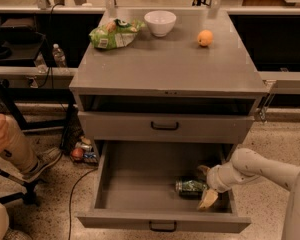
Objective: Pick green can from middle drawer and place on counter
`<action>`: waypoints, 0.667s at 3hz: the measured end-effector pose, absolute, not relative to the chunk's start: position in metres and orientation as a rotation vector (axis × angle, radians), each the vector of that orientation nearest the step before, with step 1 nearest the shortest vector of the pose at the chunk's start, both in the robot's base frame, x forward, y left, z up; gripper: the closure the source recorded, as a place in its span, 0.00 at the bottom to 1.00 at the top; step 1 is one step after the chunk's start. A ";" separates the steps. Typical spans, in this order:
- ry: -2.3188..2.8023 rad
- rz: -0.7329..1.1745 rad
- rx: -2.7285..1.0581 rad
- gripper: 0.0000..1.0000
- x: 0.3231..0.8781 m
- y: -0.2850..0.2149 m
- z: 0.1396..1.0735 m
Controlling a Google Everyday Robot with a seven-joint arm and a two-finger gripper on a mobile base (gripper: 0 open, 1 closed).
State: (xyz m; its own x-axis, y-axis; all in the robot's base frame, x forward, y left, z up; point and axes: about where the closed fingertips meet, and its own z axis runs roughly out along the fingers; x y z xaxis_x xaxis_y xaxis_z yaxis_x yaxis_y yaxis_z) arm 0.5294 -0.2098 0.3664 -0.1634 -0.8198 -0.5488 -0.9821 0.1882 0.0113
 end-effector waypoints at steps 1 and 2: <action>2.040 0.563 -1.688 0.18 0.524 -0.204 0.363; 2.011 0.608 -1.702 0.50 0.521 -0.192 0.371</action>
Offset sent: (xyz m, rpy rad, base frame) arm -0.0084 0.0223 0.0132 0.0581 0.0367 0.0584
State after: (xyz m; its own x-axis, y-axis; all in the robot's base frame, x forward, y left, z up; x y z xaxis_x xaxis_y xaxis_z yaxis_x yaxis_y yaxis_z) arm 0.5213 -0.1924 0.3707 -0.1506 -0.7968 -0.5852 -0.9876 0.1485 0.0519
